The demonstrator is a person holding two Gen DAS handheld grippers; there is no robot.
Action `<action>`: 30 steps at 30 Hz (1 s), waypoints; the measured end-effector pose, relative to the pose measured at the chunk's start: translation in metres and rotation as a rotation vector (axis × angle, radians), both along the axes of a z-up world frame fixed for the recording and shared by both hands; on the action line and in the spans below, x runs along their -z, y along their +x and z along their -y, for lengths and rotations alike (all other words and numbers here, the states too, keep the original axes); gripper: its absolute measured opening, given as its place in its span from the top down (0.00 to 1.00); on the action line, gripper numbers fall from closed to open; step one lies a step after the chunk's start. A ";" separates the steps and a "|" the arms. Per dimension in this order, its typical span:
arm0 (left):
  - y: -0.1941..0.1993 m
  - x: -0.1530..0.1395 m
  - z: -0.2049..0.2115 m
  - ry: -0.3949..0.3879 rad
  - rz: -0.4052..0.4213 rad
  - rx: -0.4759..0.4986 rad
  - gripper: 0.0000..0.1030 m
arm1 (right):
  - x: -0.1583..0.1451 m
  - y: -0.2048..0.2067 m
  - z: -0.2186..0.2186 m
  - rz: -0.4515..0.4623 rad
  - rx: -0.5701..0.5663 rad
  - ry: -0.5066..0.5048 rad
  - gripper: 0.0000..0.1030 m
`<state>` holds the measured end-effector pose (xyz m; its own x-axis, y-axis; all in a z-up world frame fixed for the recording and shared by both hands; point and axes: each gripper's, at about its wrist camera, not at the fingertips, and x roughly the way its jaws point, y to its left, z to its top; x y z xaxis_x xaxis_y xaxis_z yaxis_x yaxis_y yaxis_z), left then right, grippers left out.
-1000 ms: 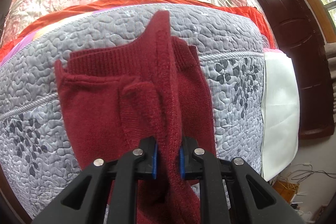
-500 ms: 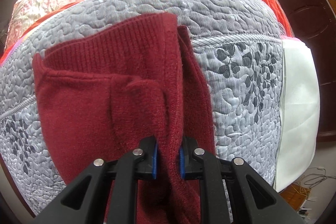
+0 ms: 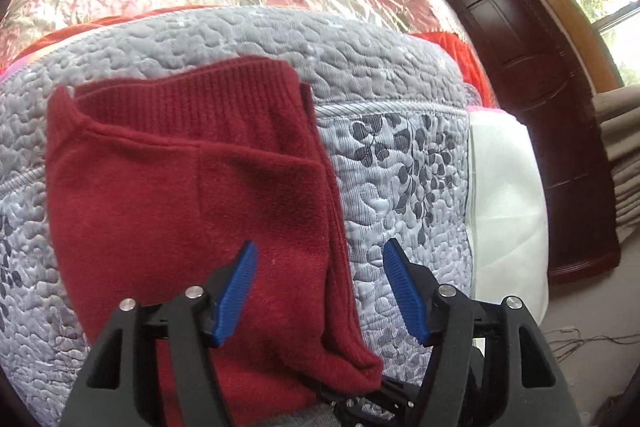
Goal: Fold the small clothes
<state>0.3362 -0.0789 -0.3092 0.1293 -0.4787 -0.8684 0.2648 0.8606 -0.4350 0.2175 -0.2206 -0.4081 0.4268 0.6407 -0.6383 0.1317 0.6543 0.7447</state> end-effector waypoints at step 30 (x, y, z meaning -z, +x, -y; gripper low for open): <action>-0.097 0.041 -0.048 -0.051 0.019 0.237 0.21 | -0.030 0.187 0.030 -0.057 -0.210 0.040 0.86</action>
